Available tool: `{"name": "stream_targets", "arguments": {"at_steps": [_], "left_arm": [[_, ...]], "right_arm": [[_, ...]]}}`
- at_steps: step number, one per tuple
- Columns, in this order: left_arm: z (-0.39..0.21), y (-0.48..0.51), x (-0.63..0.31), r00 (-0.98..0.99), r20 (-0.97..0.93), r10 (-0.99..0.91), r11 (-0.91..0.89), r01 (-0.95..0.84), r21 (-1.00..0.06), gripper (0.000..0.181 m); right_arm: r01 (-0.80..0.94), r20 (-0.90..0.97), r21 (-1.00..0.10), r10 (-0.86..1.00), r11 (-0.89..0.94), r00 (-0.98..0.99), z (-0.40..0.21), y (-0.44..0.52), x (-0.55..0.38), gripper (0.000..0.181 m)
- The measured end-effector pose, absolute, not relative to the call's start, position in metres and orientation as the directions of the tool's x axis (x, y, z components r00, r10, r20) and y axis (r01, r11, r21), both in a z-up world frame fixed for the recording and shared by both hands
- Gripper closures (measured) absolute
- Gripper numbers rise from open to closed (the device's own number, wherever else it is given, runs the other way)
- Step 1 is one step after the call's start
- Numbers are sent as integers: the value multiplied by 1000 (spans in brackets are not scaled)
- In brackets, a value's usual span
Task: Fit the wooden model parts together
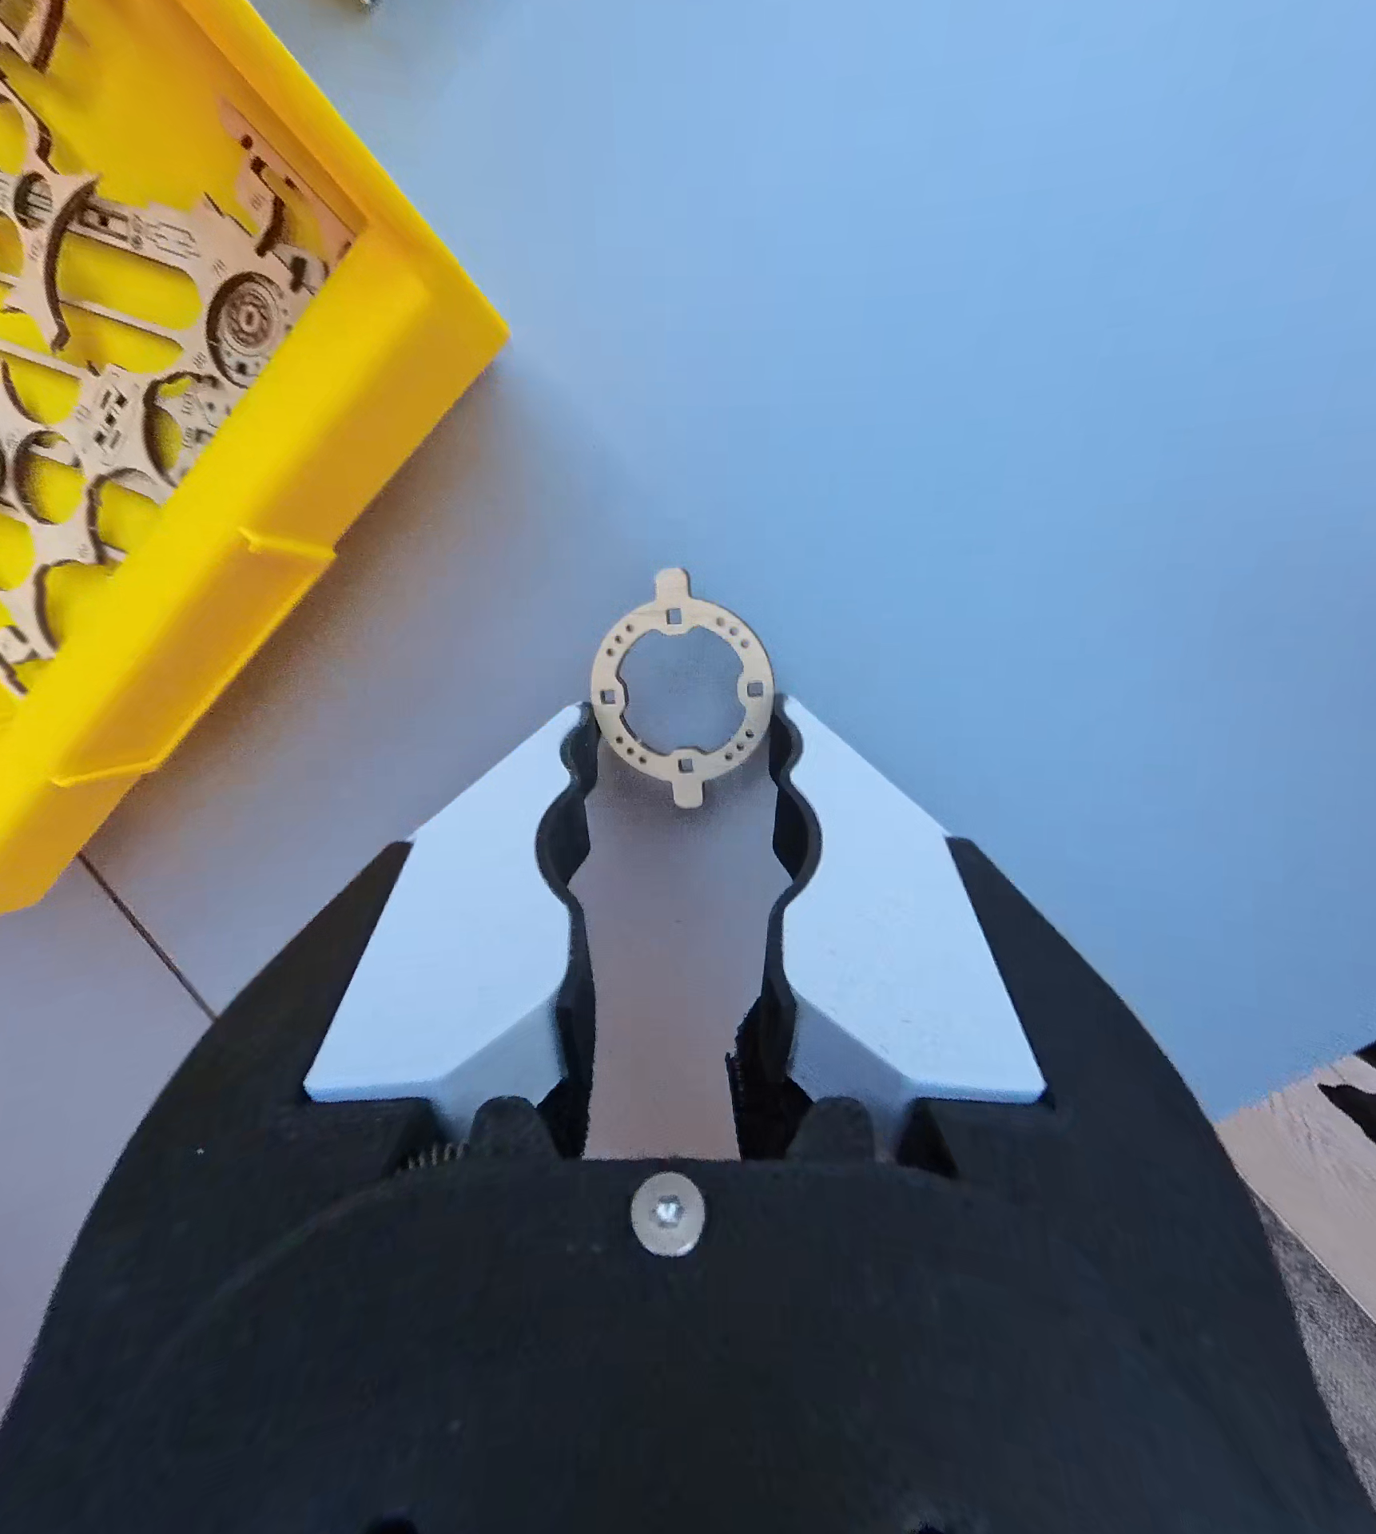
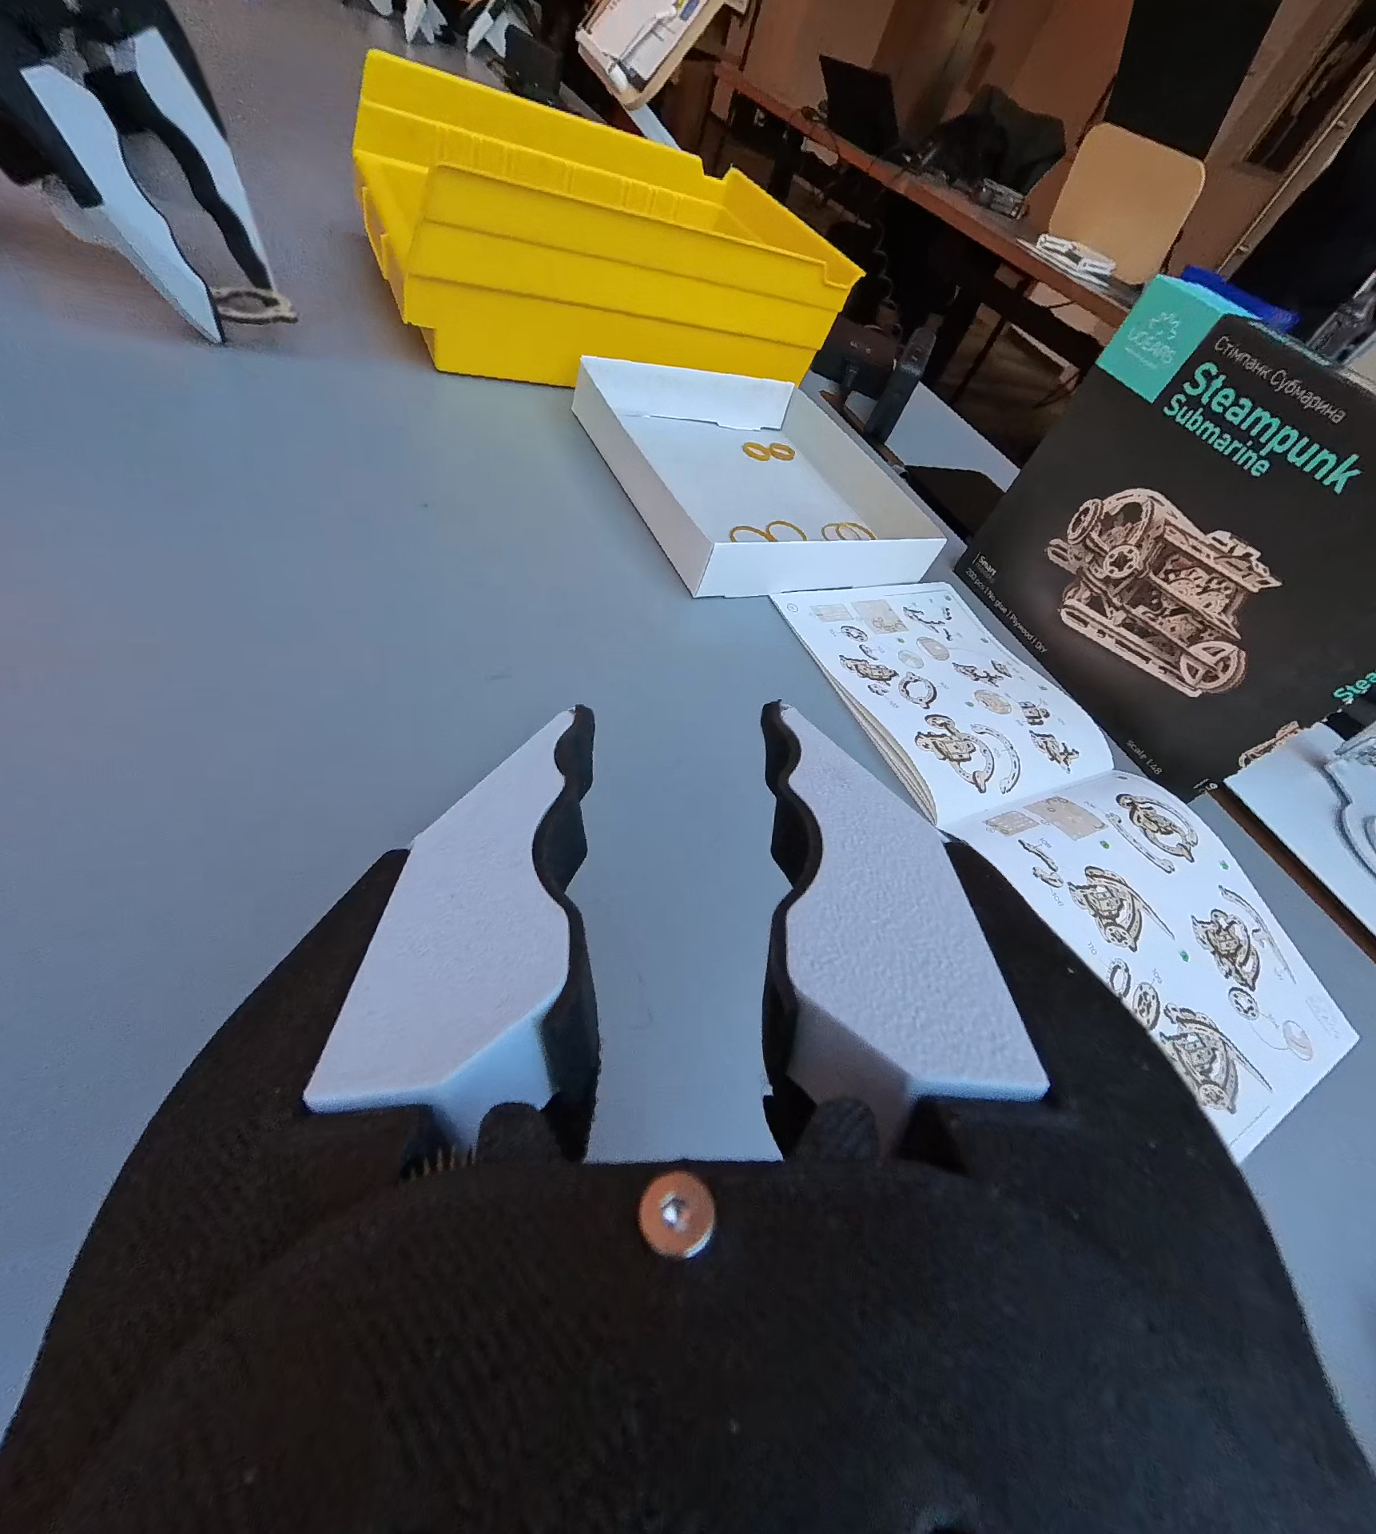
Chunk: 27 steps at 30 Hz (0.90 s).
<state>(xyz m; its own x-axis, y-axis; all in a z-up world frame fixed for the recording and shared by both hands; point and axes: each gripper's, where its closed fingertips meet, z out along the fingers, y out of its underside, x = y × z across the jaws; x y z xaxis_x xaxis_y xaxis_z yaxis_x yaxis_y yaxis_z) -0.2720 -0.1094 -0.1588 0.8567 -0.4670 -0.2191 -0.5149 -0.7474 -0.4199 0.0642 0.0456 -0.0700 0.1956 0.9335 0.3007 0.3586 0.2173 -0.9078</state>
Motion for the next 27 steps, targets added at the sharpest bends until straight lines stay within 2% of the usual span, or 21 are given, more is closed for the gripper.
{"name": "stream_targets", "arguments": {"at_steps": [3,4,5,6,9,11,12,14,17,19,22,27], "left_arm": [[-157,-110,-269,870,-183,-458,-749,-488,-449,141],[-158,-110,-270,871,-179,-458,-752,-486,-445,131],[-157,-111,-270,870,-173,-462,-756,-488,-435,111],[-154,-113,-266,864,-156,-479,-752,-495,-436,106],[-103,-93,-258,848,-157,-506,-654,-496,-572,123],[-56,-57,-284,869,-247,-429,-572,-473,-670,128],[-40,-37,-310,879,-310,-363,-562,-472,-680,129],[-39,-3,-362,865,-409,-290,-637,-493,-593,129],[-81,31,-402,872,-378,-310,-774,-462,-432,132],[-105,47,-410,927,-284,-243,-841,-348,-415,143],[-127,52,-406,977,-118,-179,-906,-210,-368,143],[-145,46,-425,969,-176,-173,-937,-217,-275,145]], "right_arm": [[350,281,-916,938,197,206,-70,49,66,140],[352,279,-916,938,194,208,-70,50,66,140],[355,280,-914,937,194,211,-71,51,67,140],[358,284,-913,935,196,212,-71,51,67,140],[358,278,-914,938,191,208,-73,52,67,140],[363,273,-913,940,187,202,-75,52,65,141],[370,273,-910,941,186,198,-77,52,64,141],[387,279,-903,941,189,191,-81,52,62,140],[407,293,-892,937,196,192,-85,53,63,140],[414,301,-889,932,198,201,-86,55,66,140],[404,284,-897,935,181,211,-85,57,70,140],[407,288,-894,937,188,200,-85,56,69,140]]}}
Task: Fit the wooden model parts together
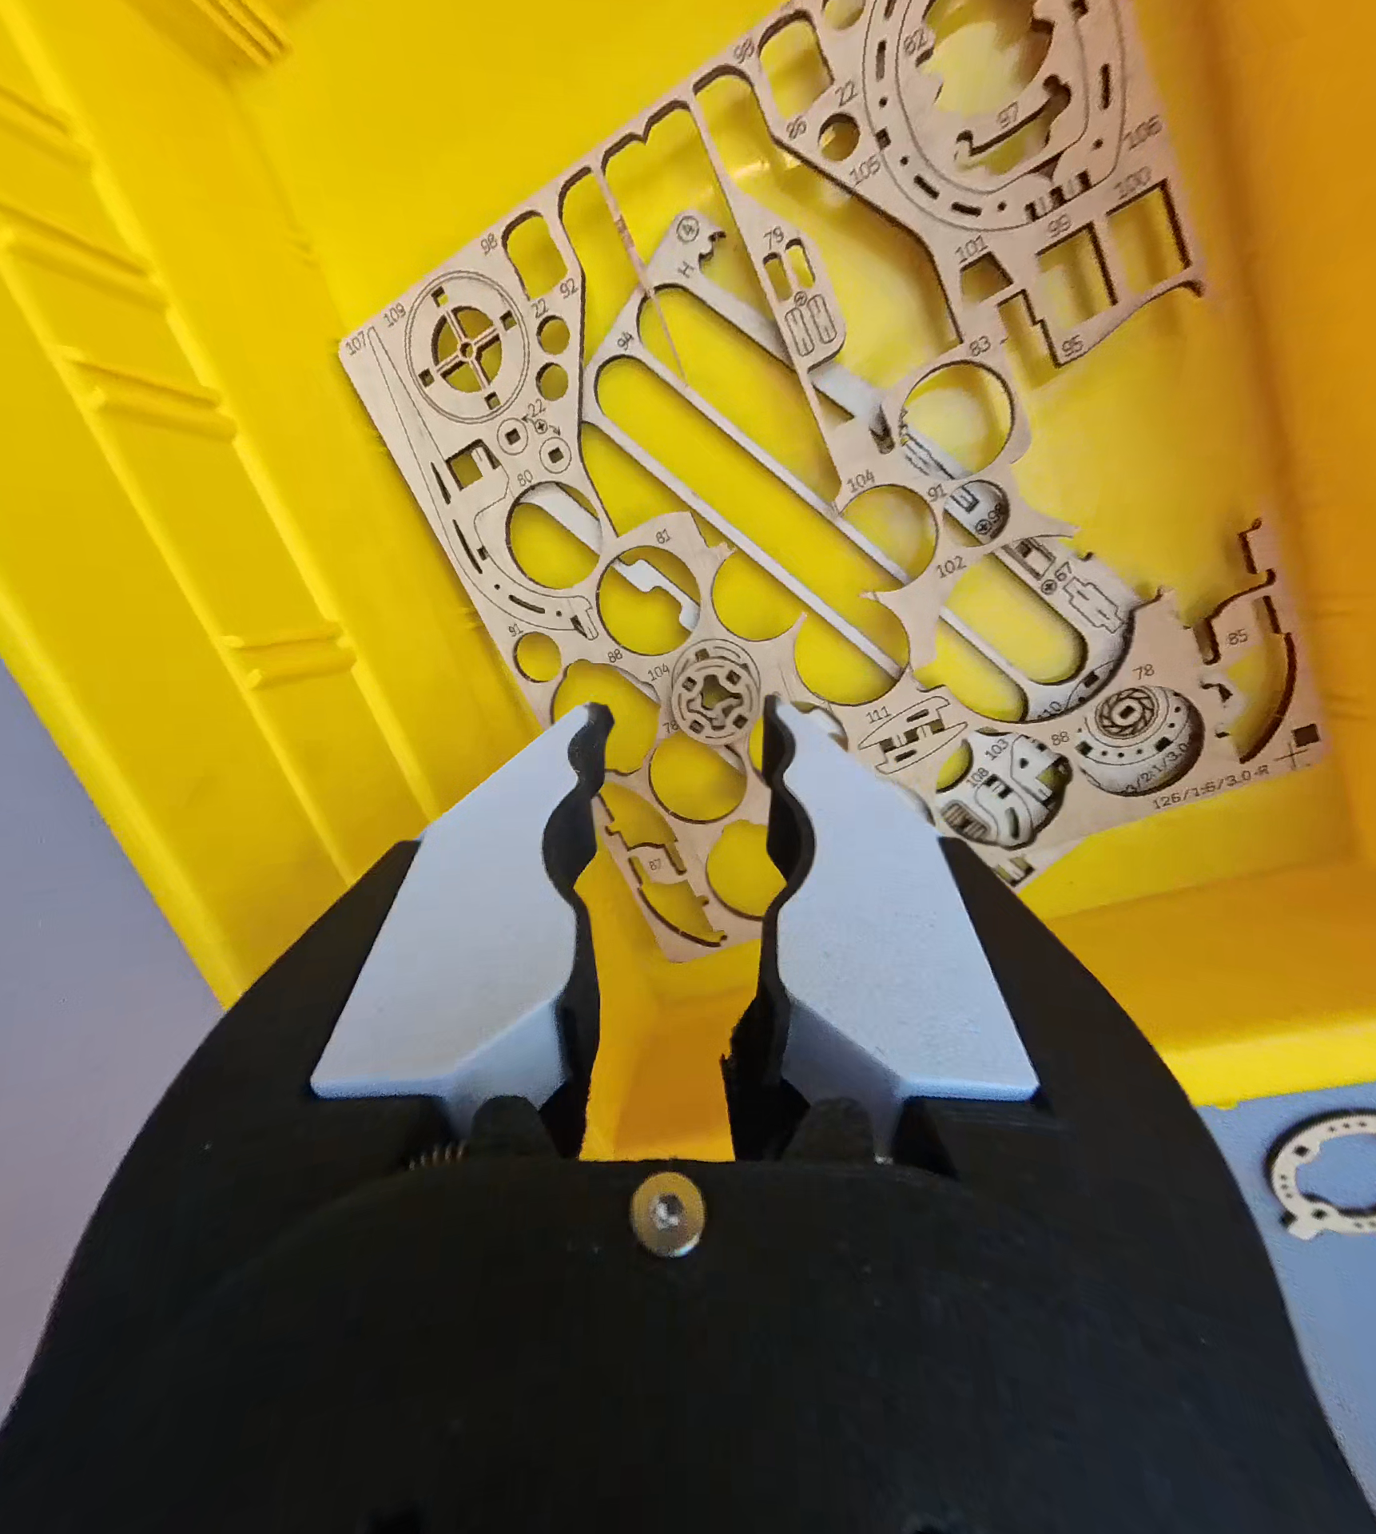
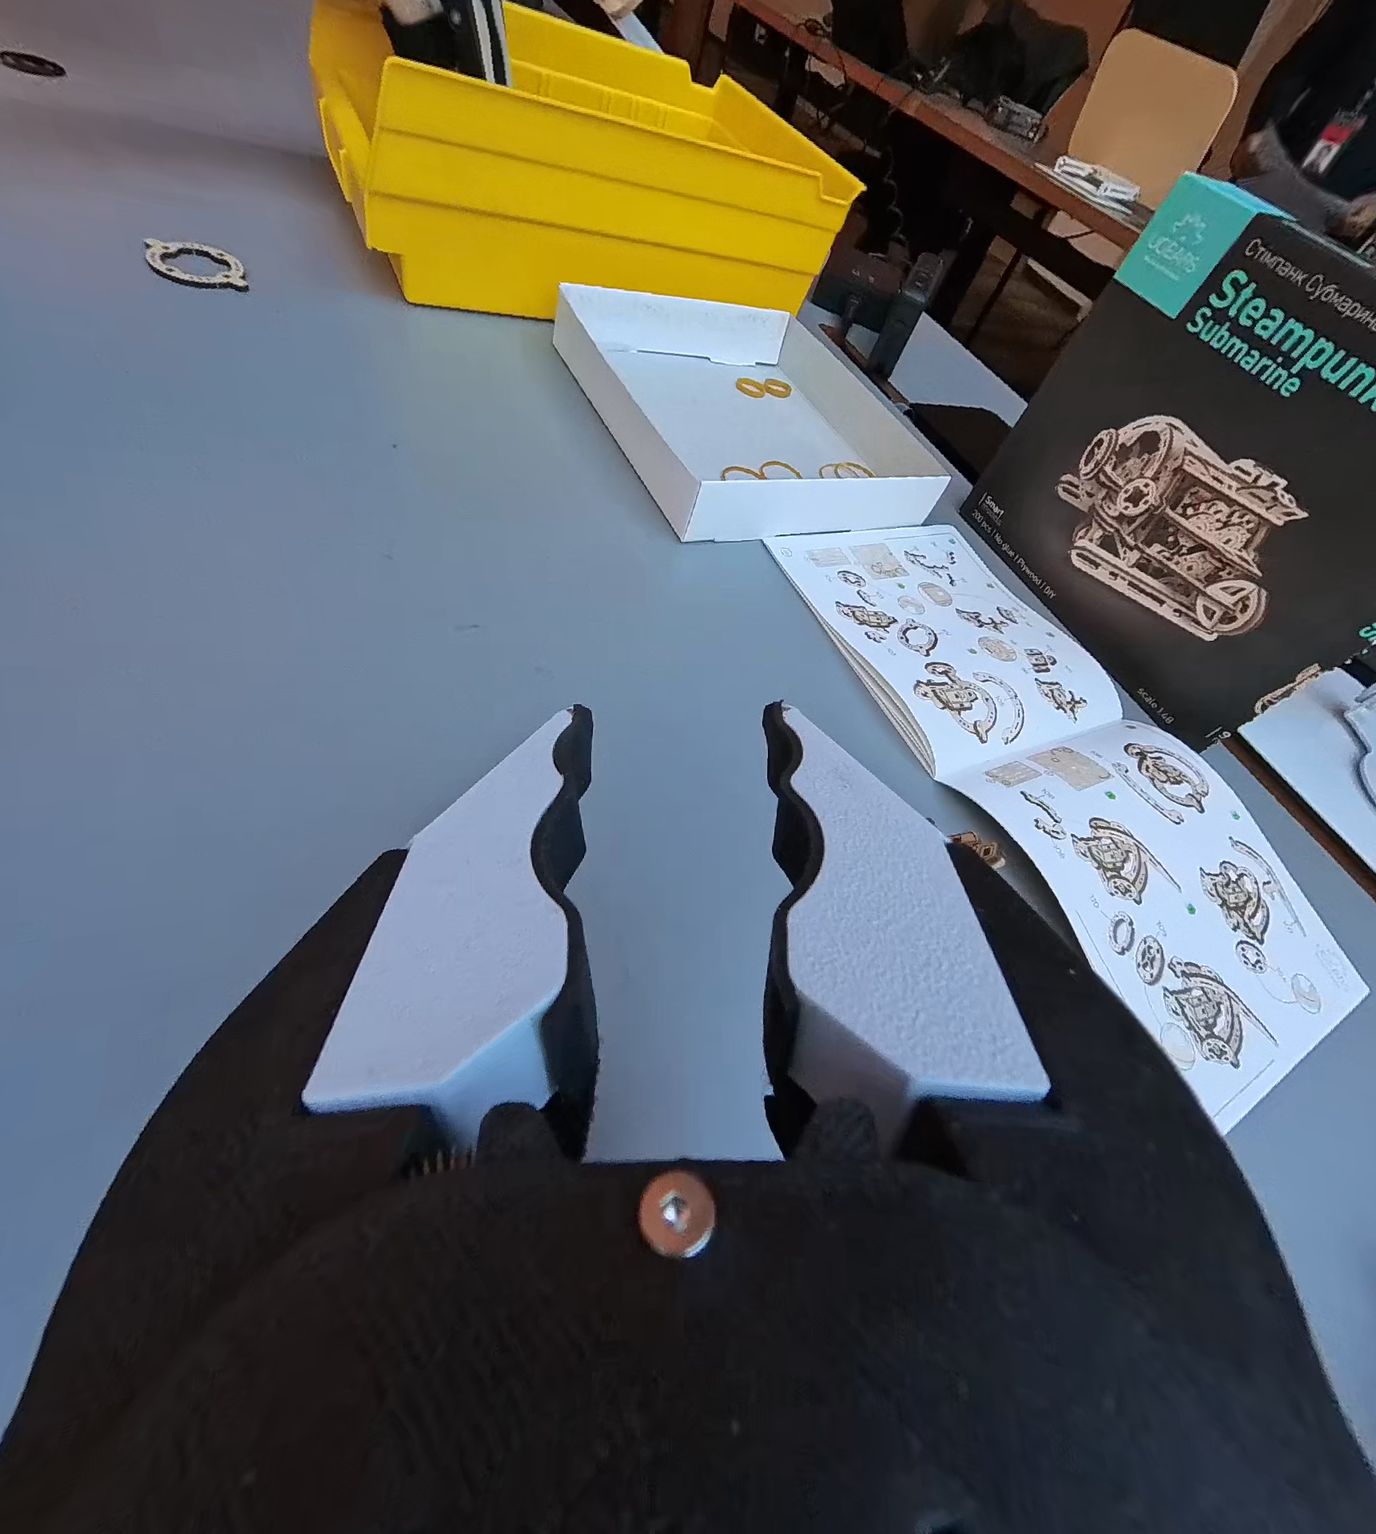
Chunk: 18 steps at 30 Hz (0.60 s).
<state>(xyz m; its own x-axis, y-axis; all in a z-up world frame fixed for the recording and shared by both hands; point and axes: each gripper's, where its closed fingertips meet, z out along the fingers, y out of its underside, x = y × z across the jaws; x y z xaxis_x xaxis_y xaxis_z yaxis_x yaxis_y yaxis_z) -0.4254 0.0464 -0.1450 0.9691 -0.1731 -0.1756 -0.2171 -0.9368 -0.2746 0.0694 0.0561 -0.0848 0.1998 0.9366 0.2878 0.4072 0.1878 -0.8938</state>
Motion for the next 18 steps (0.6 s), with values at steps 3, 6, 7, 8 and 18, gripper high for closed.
{"name": "stream_targets", "arguments": {"at_steps": [3,6,7,8,18], "left_arm": [[-149,46,-422,978,-124,-169,-938,-198,-284,147],[-151,45,-424,977,-125,-175,-937,-204,-284,148],[-152,45,-423,976,-124,-179,-936,-208,-283,150],[-153,45,-423,976,-119,-184,-935,-211,-284,153],[-150,45,-419,968,-123,-221,-922,-248,-296,176]], "right_arm": [[430,308,-880,932,202,191,-88,55,69,140],[455,324,-866,927,209,191,-92,56,69,140],[455,323,-865,928,209,188,-92,56,69,140],[454,321,-866,929,209,186,-92,55,69,140],[450,317,-869,930,205,187,-91,55,69,140]]}}
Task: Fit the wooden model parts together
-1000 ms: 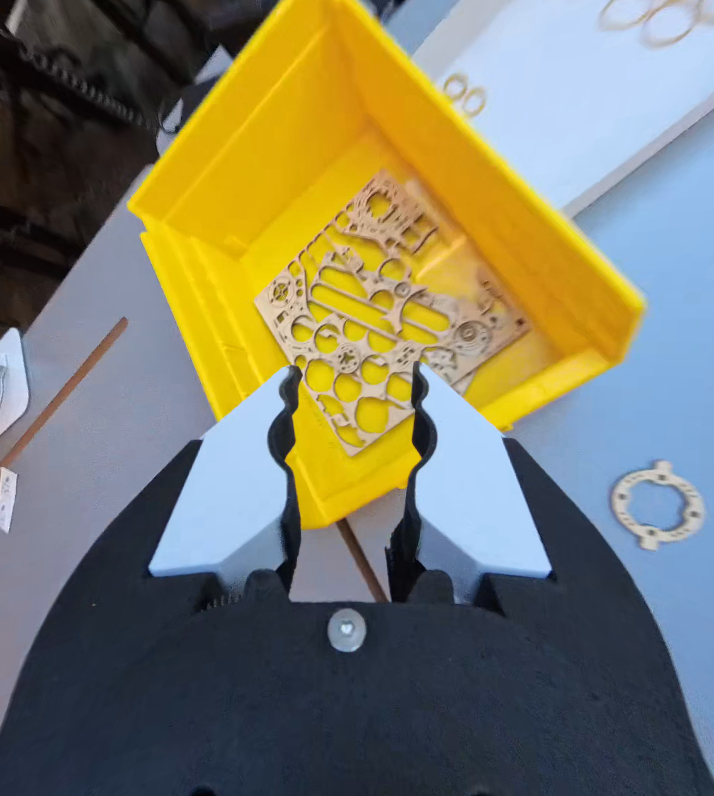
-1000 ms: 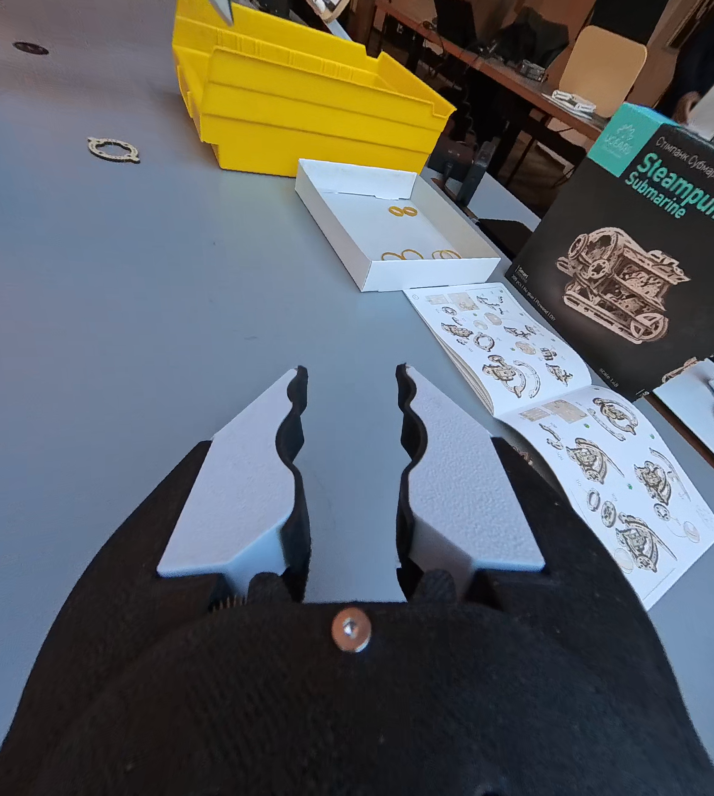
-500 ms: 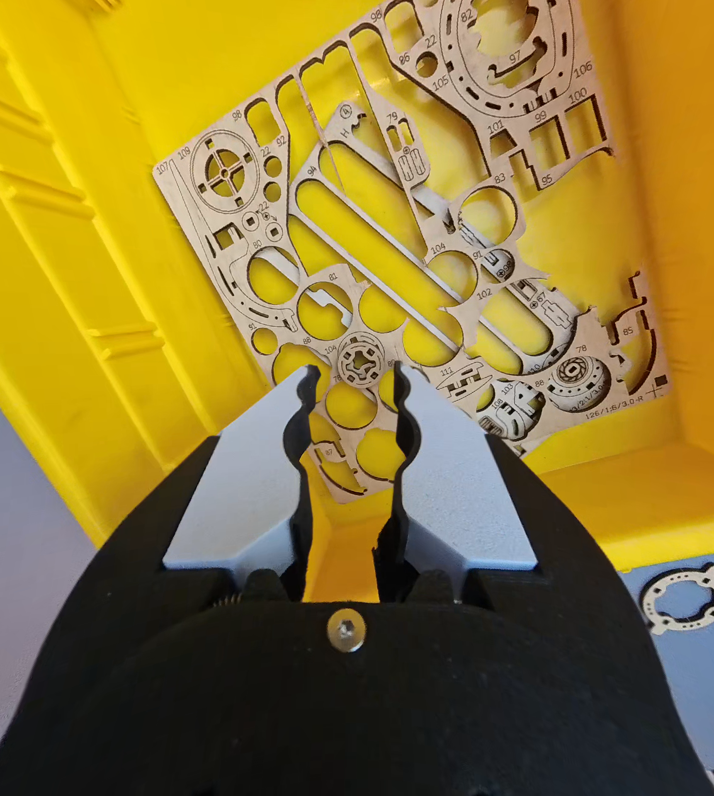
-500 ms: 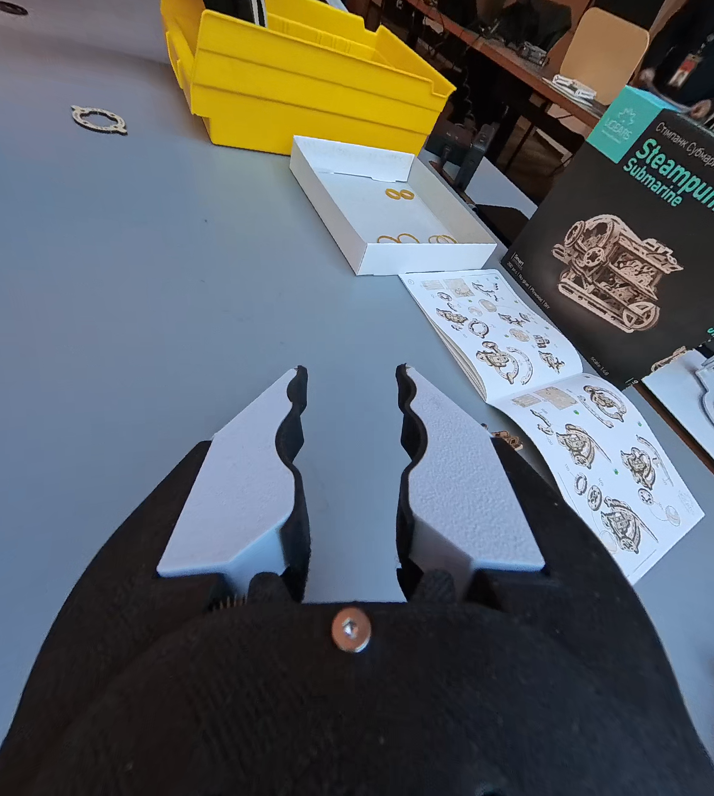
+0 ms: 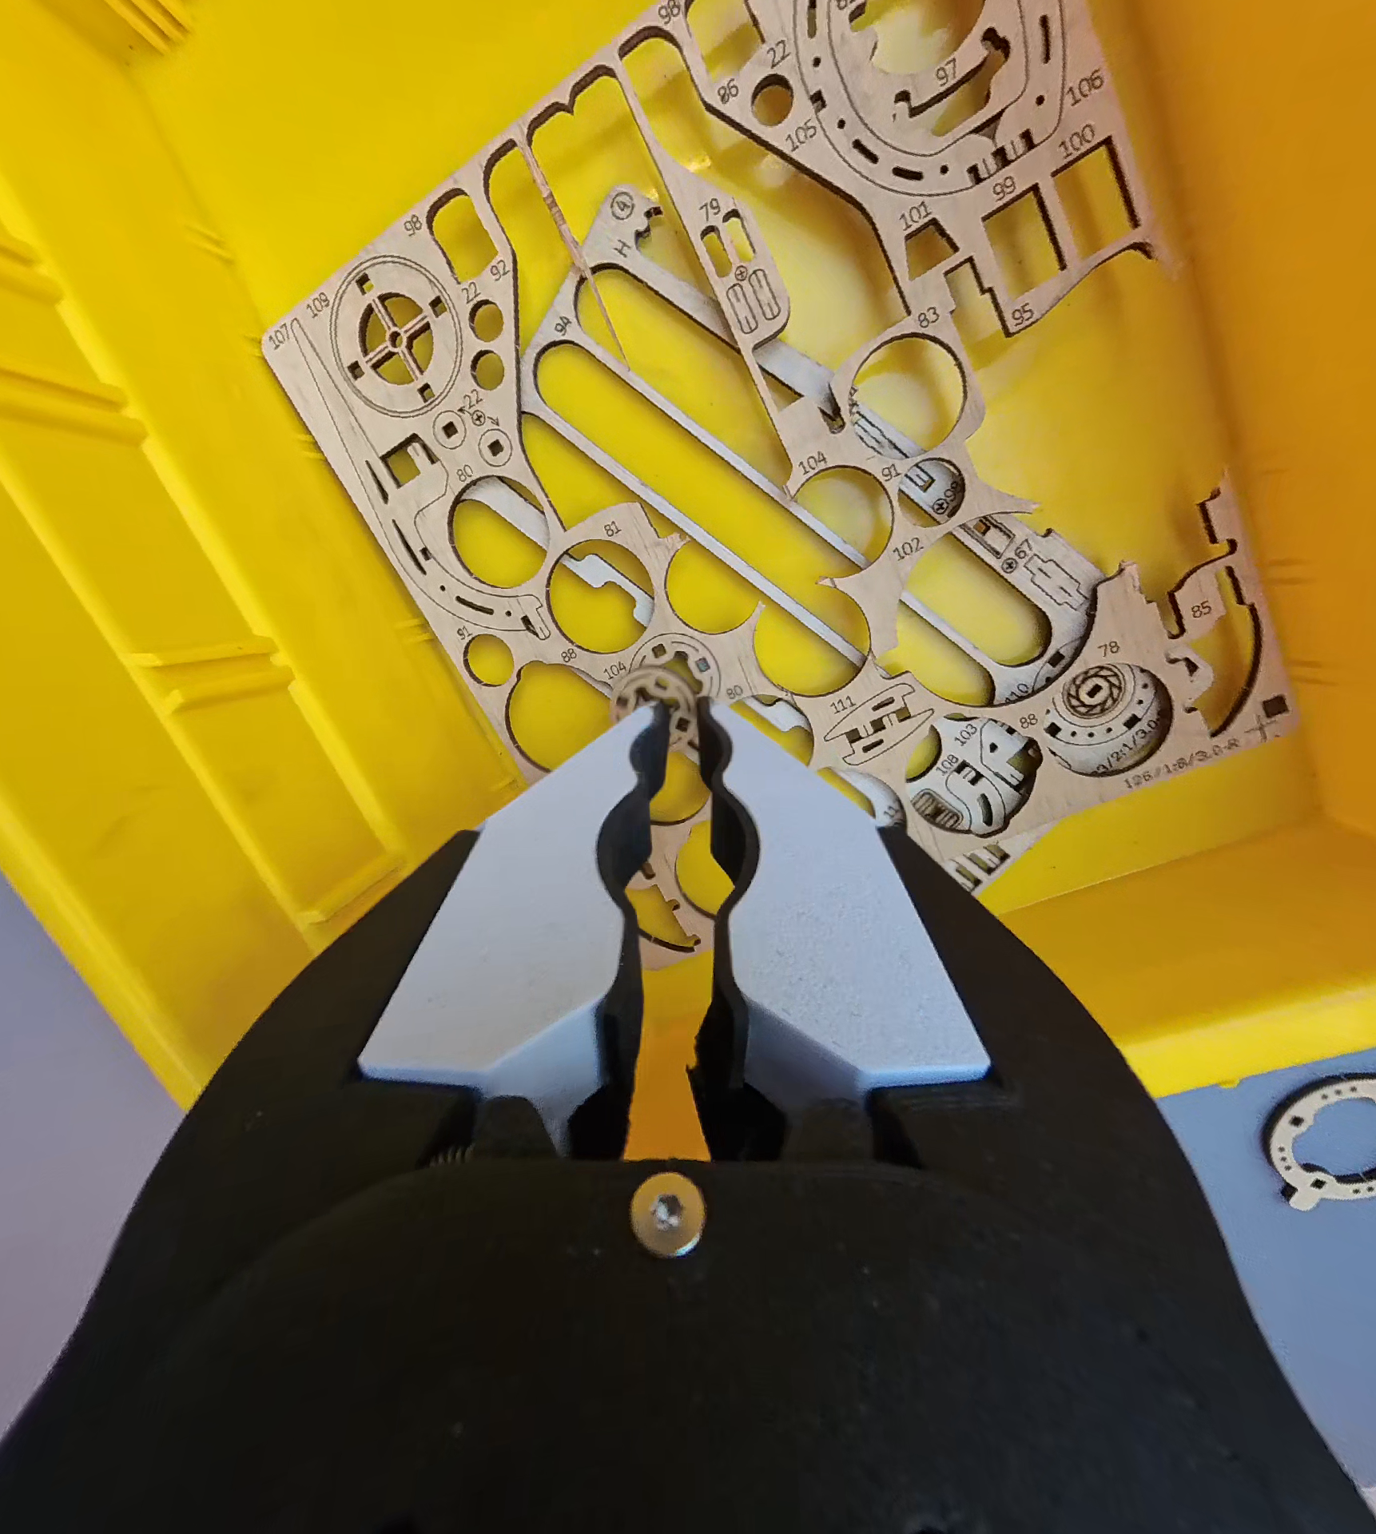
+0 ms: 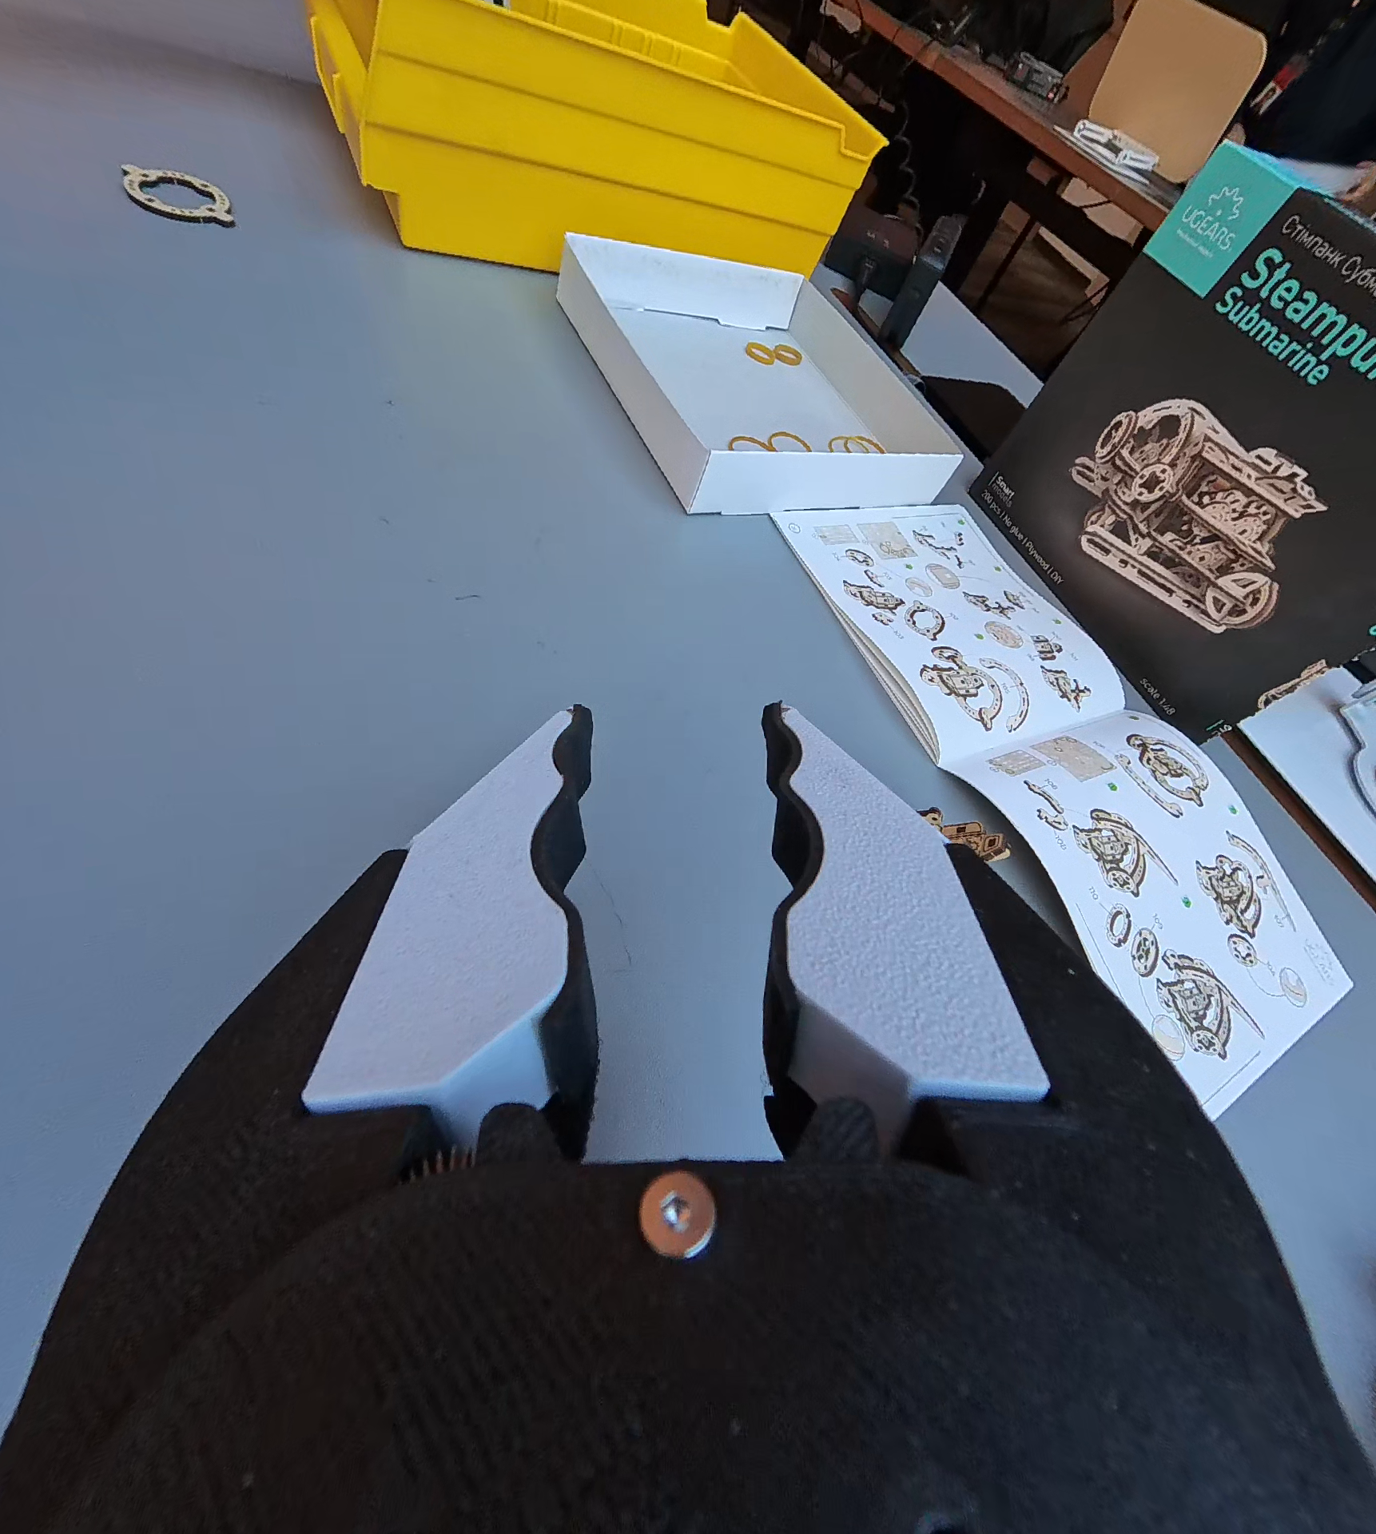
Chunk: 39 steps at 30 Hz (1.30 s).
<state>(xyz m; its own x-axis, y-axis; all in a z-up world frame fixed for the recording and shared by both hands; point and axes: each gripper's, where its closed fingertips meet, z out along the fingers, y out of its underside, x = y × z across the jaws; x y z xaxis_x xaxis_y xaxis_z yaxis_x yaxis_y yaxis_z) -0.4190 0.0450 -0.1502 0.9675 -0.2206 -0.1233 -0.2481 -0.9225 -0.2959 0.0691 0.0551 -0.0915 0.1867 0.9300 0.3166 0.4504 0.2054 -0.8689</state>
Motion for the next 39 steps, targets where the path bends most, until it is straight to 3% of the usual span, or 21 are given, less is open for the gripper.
{"name": "stream_targets", "arguments": {"at_steps": [8,15,21,28,39], "left_arm": [[-124,42,-415,975,-111,-191,-898,-220,-381,176],[-57,-19,-346,968,-108,-227,-773,-246,-584,176],[-100,-105,-318,966,-95,-240,-847,-256,-467,176],[-141,-141,-314,972,-63,-226,-895,-233,-382,176],[-161,-138,-306,966,-78,-245,-899,-257,-354,176]], "right_arm": [[444,321,-871,928,210,191,-89,55,70,140],[436,329,-873,925,220,192,-85,54,71,140],[460,372,-851,909,253,188,-82,55,71,140],[421,334,-879,920,225,206,-76,56,74,140],[428,339,-875,917,226,209,-78,57,75,140]]}}
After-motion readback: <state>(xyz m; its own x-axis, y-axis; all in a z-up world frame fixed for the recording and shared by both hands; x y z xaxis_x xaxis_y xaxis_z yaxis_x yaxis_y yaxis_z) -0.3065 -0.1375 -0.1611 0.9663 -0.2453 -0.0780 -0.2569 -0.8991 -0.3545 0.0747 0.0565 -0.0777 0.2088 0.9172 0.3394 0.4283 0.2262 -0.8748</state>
